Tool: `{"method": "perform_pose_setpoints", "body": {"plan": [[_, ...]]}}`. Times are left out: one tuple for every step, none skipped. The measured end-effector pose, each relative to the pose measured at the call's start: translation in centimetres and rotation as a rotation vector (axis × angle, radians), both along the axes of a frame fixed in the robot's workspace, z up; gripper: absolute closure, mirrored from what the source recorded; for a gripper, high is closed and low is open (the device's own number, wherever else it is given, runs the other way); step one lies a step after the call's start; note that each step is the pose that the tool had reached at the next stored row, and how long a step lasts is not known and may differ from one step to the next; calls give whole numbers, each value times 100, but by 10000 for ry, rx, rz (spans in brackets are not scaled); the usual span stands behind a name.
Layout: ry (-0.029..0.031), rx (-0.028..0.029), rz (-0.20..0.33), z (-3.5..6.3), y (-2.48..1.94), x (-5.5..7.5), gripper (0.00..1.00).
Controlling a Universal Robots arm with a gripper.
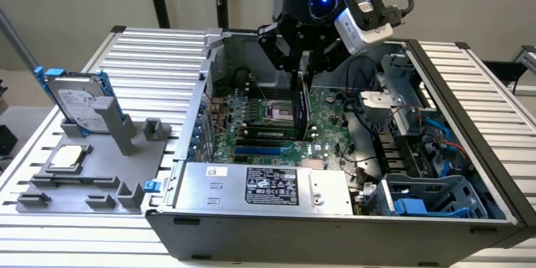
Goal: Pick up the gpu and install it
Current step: 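Insert the gpu into the slot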
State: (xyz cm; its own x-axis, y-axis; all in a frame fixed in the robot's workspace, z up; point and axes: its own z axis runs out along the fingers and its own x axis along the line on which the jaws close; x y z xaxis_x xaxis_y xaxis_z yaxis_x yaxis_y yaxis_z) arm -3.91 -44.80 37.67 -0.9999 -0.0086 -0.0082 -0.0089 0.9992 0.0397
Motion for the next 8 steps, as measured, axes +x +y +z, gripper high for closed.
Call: {"method": "perform_pose_setpoints", "body": {"plan": [[0,0,0,0,0,0,74],[0,0,0,0,0,0,74],[1,0,0,0,0,0,74],[0,0,0,0,0,0,74],[0,0,0,0,0,0,74],[0,0,0,0,0,0,74],[1,-1,0,-1,0,0,74],[0,0,11,-2,2,0,74]]}}
